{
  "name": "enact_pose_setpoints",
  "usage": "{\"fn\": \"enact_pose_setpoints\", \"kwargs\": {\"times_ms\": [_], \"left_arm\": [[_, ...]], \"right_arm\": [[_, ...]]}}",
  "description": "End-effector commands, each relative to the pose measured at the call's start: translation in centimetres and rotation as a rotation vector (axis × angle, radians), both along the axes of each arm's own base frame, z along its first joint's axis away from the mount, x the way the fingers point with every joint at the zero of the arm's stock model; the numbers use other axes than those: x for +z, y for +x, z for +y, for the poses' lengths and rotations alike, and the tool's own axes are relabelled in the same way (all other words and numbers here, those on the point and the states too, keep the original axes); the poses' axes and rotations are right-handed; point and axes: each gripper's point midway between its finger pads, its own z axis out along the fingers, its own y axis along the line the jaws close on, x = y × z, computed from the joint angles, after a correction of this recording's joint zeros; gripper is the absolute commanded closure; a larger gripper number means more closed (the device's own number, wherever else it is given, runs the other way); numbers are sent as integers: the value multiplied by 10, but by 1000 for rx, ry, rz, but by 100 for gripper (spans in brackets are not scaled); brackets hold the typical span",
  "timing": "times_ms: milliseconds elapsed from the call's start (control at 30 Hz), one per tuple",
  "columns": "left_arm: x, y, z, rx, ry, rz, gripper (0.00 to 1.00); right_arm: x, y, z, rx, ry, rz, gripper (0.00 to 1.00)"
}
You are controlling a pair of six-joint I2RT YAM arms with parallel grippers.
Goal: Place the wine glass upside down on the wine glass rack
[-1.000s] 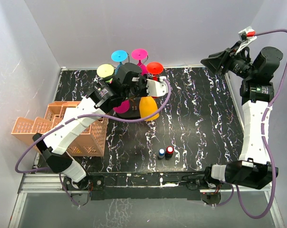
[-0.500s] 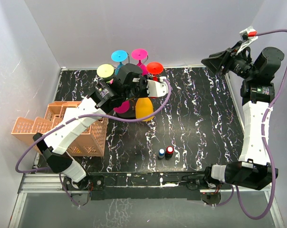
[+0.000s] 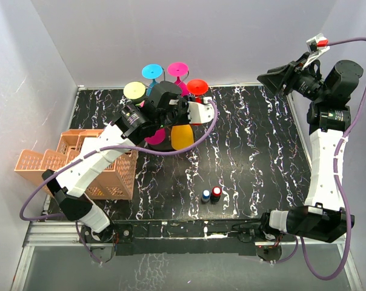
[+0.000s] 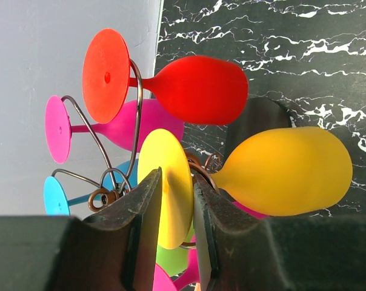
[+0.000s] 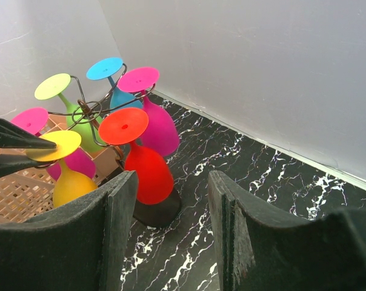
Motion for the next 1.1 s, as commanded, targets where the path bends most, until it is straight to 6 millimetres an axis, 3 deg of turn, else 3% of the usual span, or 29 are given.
{"fn": "enact_pose_setpoints", "kwargs": {"times_ms": [0, 1067], "left_arm": [[24, -9, -2, -16, -84, -19, 74], [44, -5, -4, 25, -168, -44, 68]], "right_arm": [[18, -10, 2, 3, -20, -86, 45], [19, -12, 0, 2, -14, -86, 45]]}}
